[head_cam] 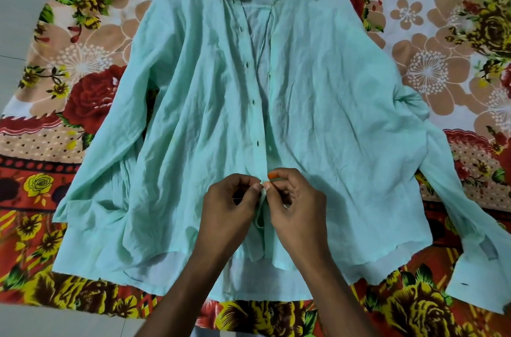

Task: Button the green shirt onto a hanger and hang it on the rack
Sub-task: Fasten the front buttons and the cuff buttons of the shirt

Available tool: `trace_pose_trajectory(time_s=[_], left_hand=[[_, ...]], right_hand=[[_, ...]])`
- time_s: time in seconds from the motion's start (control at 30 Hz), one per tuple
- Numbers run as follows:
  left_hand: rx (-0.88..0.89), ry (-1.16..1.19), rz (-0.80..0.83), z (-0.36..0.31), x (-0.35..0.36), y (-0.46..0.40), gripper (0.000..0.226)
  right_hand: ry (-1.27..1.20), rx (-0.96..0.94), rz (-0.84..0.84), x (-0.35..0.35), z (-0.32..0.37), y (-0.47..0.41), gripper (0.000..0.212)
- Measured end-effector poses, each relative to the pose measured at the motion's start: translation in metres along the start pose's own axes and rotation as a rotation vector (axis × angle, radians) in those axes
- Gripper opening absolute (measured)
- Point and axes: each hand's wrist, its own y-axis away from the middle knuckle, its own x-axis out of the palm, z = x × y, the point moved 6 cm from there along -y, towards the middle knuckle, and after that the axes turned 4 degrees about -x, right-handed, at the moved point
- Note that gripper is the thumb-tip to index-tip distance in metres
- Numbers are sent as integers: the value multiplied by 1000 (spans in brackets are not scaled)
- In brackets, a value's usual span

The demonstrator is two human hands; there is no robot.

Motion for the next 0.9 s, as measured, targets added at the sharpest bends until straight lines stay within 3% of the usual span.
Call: trace_pose_trajectory(time_s=[0.17, 0.33, 0.5, 0.63, 0.9], left_hand=[[-6, 23, 42, -2, 0, -4, 15], [-83, 174, 85, -2, 3, -5, 11], [-112, 218, 92, 0, 1, -4, 15], [-115, 201, 63, 5, 1, -5, 8], [-235, 398, 62, 16, 4, -3, 19]], right_hand=[[-30, -4, -20, -2, 1, -1, 24], [-230, 181, -23, -3, -12, 0, 17], [-160, 129, 61, -1, -11, 3, 31], [-136, 111, 28, 3, -11, 4, 26], [-197, 172, -26, 2, -12, -3, 12]])
